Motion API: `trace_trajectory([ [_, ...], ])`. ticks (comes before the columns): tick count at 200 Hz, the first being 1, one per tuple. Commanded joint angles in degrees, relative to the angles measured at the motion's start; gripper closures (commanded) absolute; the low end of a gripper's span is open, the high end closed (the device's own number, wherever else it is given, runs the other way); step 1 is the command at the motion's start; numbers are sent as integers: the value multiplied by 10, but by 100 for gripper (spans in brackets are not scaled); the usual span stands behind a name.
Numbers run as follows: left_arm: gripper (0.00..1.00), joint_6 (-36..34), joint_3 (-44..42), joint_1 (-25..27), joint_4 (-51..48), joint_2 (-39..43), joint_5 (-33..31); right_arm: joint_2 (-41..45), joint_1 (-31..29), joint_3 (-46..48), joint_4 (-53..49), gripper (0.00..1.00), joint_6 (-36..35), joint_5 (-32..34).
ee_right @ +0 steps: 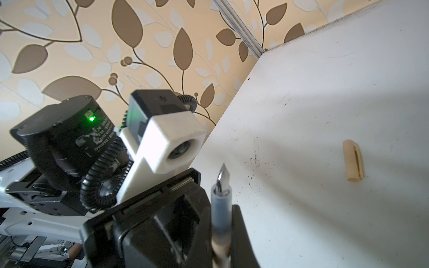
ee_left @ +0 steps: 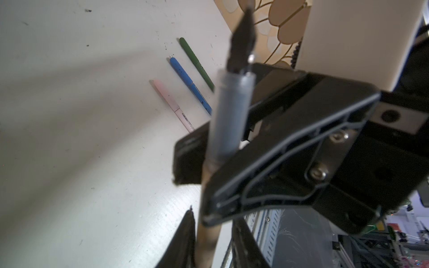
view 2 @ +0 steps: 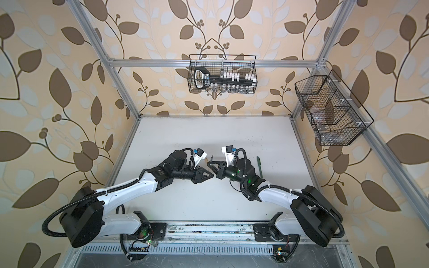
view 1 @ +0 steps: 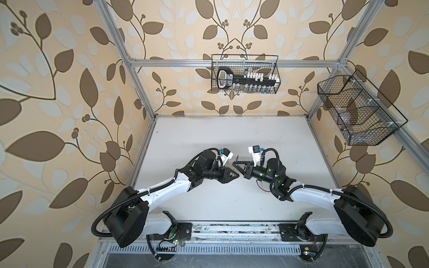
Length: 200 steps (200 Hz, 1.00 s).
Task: Insert the pens into the pen caps
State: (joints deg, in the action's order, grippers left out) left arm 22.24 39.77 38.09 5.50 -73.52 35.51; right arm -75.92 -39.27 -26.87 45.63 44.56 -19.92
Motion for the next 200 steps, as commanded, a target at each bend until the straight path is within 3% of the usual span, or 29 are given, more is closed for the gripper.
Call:
trace_trajectory([
  [1,85,-4,22,-2,14,19,9,-6,-3,8,19,100,4,9],
  [45,98,-36,32,-2,-50,37,-37,16,-3,5,-24,100,-19,14],
  [50,98,-41,33,-2,-61,39,-46,24,-3,1,-45,95,-29,18],
  [70,98,-58,37,-2,-106,51,-81,71,0,-48,-201,60,-81,44],
  [88,99,-67,39,-2,-155,67,-114,97,11,-142,-414,44,-145,109],
  [111,99,-73,37,-2,-204,107,-138,47,50,-284,-627,40,-223,124],
  [149,99,-83,12,-2,-213,191,-140,-101,67,-468,-779,38,-306,143],
  [200,100,-100,2,-1,-235,231,-153,-282,49,-598,-829,38,-343,151],
])
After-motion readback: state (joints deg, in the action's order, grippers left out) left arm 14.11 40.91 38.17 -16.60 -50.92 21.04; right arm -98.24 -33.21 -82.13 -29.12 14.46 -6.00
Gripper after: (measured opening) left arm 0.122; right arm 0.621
